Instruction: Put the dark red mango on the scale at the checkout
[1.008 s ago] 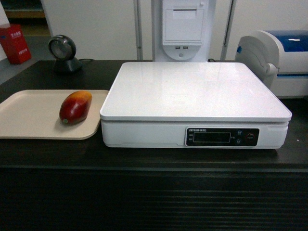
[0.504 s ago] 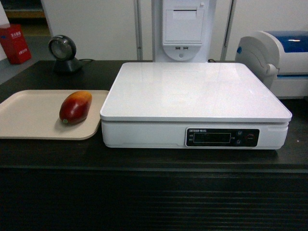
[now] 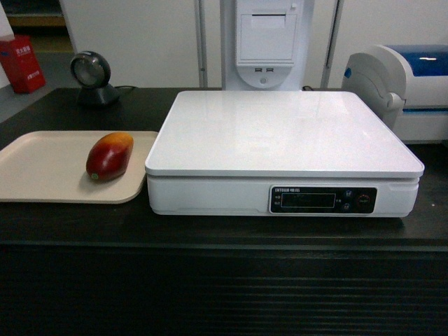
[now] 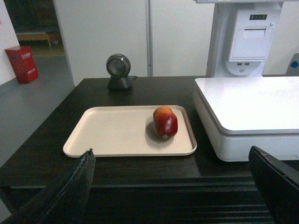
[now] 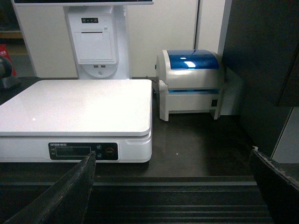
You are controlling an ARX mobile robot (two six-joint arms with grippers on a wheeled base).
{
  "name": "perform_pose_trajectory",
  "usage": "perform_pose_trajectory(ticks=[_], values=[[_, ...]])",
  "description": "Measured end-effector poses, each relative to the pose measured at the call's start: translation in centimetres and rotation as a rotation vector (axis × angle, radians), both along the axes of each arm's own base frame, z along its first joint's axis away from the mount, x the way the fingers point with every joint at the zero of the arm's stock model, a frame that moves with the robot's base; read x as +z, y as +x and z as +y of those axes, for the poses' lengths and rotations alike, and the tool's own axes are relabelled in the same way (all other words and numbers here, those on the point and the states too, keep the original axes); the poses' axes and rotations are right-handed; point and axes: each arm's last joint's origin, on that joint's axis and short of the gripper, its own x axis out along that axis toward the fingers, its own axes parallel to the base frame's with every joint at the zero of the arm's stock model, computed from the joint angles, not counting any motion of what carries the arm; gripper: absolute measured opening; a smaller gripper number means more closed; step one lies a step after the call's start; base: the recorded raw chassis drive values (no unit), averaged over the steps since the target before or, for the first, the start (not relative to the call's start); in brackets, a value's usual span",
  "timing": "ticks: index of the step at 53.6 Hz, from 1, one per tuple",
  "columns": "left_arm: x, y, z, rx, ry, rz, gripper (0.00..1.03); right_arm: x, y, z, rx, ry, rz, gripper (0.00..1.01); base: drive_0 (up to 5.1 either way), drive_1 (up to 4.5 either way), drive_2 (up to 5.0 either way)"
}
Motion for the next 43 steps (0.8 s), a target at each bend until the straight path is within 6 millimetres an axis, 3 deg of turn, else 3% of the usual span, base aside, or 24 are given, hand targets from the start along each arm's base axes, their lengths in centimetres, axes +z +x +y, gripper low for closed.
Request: perform_pose_trajectory(ticks=[27, 30, 33, 43], values=[[0.0, 0.0, 0.0, 0.0, 0.0, 0.0, 0.98, 0.0, 0.0, 0.0, 0.0, 0.0, 0.0, 0.98, 0.0, 0.0, 0.0], [-0.2, -0.1, -0.1, 0.064, -0.023, 0.11, 0.98, 0.0, 0.0, 0.0, 0.0, 0.0, 0.0, 0.98, 0.0, 0.0, 0.0], [0.1, 0.4, -0.5, 0.149, -0.038, 0.237, 0.98, 0.0, 0.0, 0.0, 0.001, 0.0, 0.0, 0.98, 0.0, 0.0, 0.0], [1.1, 1.9, -0.5, 0.18, -0.076, 0.188, 0.98, 0.0, 0.0, 0.0, 0.0, 0.0, 0.0, 0.98, 0.0, 0.0, 0.0]])
